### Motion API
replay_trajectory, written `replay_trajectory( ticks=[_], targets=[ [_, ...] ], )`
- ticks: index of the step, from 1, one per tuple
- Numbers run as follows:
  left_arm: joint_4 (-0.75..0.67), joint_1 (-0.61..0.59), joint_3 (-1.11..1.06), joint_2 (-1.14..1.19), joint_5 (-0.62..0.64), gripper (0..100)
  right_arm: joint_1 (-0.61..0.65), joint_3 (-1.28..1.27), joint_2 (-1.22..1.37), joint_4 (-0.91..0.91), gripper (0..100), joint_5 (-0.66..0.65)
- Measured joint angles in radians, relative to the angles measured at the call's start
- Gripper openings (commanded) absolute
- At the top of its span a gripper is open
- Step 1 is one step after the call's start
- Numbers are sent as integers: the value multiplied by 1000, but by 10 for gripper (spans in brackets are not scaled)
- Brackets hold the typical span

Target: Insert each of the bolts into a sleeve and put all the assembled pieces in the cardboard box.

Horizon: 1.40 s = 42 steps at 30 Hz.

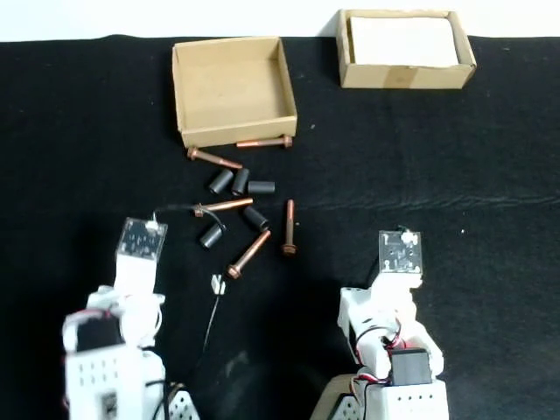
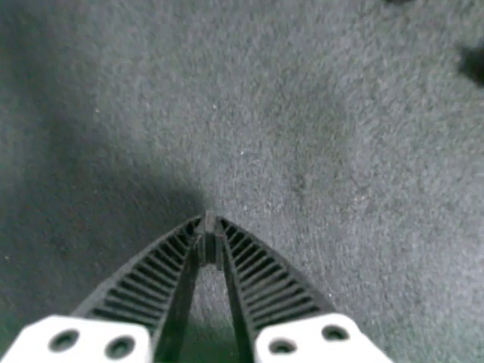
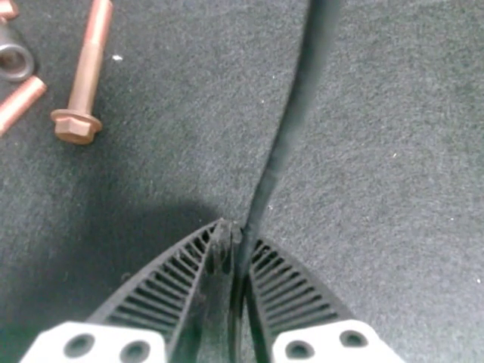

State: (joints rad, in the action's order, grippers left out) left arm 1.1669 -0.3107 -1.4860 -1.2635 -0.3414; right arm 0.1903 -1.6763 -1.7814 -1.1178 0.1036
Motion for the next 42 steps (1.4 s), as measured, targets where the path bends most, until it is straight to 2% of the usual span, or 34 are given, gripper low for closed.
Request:
replay_trajectory(
  ticks=[6, 10, 17, 21, 24, 29, 38, 42],
  targets=[
    [-92, -9, 117, 328, 29, 10, 6, 2, 0, 0, 19, 0],
    [-104, -80, 193, 488, 66, 10, 31, 34, 18, -37, 19, 0],
    [-104, -101, 258, 626, 83, 10, 58, 221, 288, -55, 21, 0],
    [-104, -101, 258, 631, 83, 10, 86, 405, 542, -57, 23, 0],
    [-104, -101, 258, 631, 83, 10, 158, 562, 747, -60, 53, -18],
    [-104, -101, 258, 631, 83, 10, 264, 838, 1085, -107, 119, -166],
    [-104, -169, 270, 631, 83, 10, 295, 1464, 1608, -164, 129, -359],
    [-104, -175, 270, 631, 83, 10, 350, 1715, 1857, -261, 192, -442]
  ],
)
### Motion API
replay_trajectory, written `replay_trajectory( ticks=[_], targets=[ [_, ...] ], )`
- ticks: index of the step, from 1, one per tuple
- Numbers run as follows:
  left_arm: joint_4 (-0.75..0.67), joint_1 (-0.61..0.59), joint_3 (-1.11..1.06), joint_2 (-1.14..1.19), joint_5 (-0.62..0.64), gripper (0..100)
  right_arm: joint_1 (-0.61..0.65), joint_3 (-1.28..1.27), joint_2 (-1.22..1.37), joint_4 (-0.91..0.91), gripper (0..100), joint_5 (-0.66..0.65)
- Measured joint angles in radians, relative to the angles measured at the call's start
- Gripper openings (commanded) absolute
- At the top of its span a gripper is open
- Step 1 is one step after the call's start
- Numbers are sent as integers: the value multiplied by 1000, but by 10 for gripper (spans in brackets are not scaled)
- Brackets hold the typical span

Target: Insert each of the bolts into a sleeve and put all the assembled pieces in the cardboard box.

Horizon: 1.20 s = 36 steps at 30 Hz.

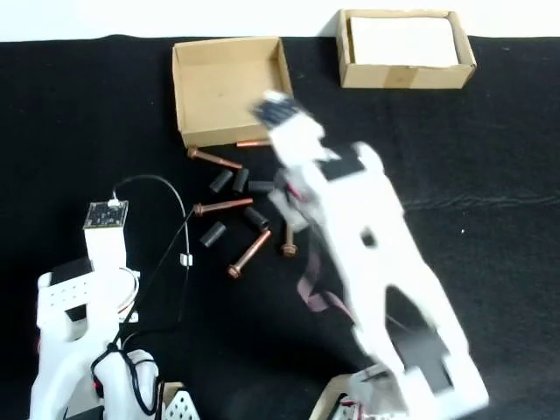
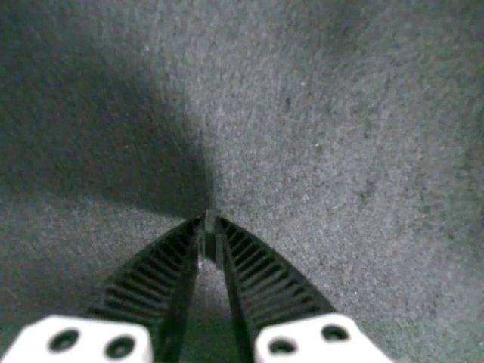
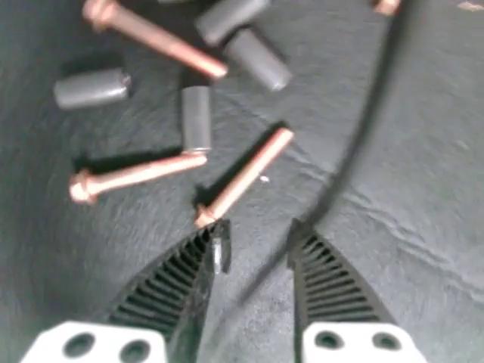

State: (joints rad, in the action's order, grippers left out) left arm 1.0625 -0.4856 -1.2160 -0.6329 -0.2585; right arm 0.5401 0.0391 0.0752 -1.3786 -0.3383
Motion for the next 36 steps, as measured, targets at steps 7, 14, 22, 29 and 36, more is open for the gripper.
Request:
replay_trajectory(
  ticks=[7, 14, 22, 29, 36],
  targets=[
    [0, 0, 2, 0, 0, 10, 71, 440, 400, -199, 217, -120],
    [0, 0, 2, 0, 0, 10, 101, 804, 707, -316, 221, -160],
    [-6, 0, 2, 3, 0, 10, 101, 1016, 907, -358, 221, -163],
    [-12, 0, 2, 6, 0, 10, 103, 1025, 936, -358, 221, -199],
    [-12, 0, 2, 6, 0, 10, 103, 1025, 947, -361, 221, -222]
  ],
)
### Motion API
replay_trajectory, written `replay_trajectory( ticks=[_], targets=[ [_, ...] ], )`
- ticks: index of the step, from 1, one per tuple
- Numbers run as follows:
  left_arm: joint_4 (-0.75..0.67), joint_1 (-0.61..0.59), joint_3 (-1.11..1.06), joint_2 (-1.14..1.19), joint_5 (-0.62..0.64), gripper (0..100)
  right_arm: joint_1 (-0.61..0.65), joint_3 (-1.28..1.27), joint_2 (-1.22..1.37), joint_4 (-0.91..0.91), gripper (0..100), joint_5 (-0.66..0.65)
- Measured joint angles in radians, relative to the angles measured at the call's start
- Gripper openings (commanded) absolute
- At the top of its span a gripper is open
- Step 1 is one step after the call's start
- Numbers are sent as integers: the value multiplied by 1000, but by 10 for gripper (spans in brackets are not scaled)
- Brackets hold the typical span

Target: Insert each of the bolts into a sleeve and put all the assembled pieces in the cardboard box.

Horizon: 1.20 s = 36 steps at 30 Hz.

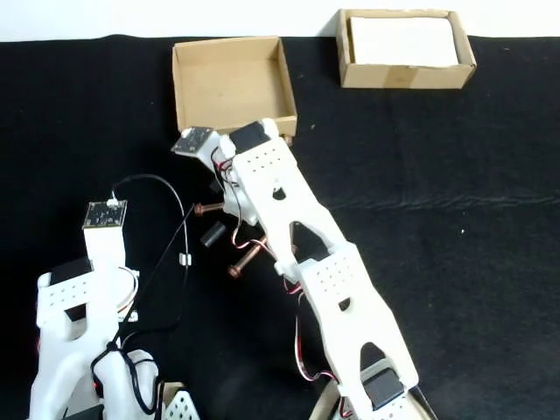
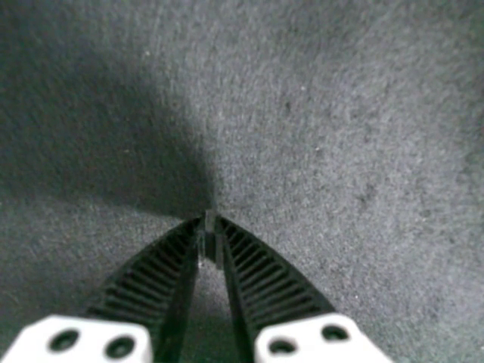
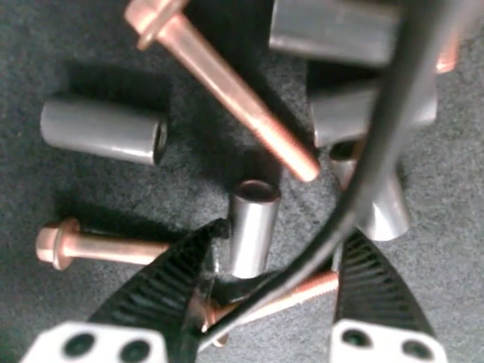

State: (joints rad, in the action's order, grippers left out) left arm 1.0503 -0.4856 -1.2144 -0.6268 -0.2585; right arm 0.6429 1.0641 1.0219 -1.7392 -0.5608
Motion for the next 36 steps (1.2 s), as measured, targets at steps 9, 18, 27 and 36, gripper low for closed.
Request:
replay_trajectory(
  ticks=[9, 18, 27, 36],
  targets=[
    [0, 0, 0, 0, 0, 10, 0, -72, 5, -9, 221, -37],
    [0, 0, 0, 0, 0, 10, 0, -58, 61, -2, 216, -63],
    [0, 0, 0, 0, 0, 10, -11, -6, 89, 2, 18, -63],
    [0, 11, 0, 0, 0, 10, -14, 6, 89, 3, 8, -55]
  ],
)
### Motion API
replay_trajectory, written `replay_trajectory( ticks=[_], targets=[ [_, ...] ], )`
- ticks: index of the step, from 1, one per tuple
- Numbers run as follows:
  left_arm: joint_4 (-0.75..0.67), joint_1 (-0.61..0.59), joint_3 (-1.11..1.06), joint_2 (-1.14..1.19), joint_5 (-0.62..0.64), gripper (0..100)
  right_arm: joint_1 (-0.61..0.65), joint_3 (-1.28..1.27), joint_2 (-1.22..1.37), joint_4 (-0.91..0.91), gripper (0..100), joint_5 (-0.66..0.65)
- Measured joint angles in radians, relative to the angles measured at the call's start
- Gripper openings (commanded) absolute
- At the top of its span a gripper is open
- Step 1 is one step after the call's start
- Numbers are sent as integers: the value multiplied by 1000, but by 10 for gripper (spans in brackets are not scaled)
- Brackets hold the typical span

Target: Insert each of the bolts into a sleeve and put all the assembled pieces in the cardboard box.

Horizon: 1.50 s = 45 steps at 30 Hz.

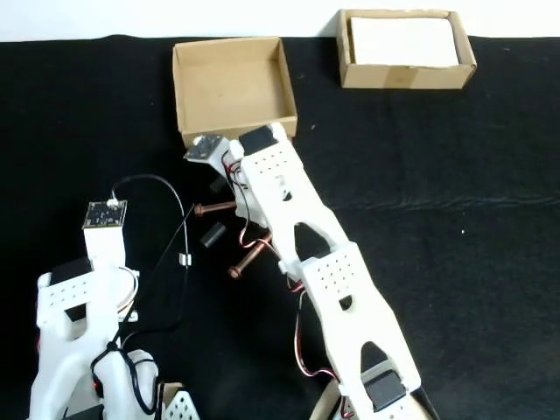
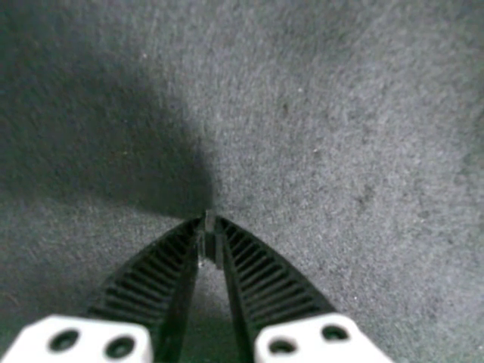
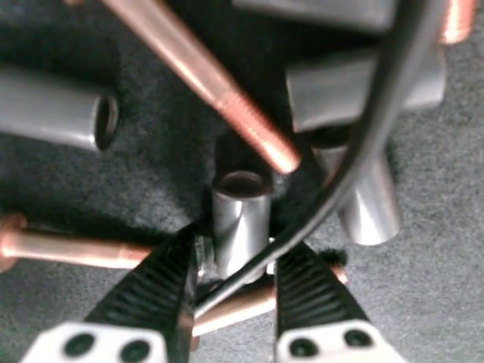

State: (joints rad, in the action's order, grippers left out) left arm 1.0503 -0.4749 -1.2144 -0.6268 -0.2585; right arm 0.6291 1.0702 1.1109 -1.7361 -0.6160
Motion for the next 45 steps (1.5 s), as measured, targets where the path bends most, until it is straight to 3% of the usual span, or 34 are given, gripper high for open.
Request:
replay_trajectory(
  ticks=[7, 13, 17, 22, 26, 33, 39, 45],
  targets=[
    [0, 0, 0, 0, 0, 11, -17, -9, -112, -15, 8, 77],
    [6, 0, 23, 0, 0, 74, -147, -114, -384, -17, 8, 124],
    [124, 0, 137, 0, 0, 135, -270, -295, -618, -18, 8, 127],
    [311, 0, 365, 3, 3, 141, -416, -597, -951, -18, 8, 127],
    [425, 12, 535, 3, 92, 143, -503, -882, -1186, -5, 8, 127],
    [506, 250, 707, 6, 259, 143, -634, -1448, -1517, 244, 8, 127],
    [508, 565, 801, 115, 275, 143, -720, -1950, -1726, 534, 8, 127],
    [509, 698, 996, 364, 276, 143, -798, -2271, -1858, 786, 8, 130]
  ],
)
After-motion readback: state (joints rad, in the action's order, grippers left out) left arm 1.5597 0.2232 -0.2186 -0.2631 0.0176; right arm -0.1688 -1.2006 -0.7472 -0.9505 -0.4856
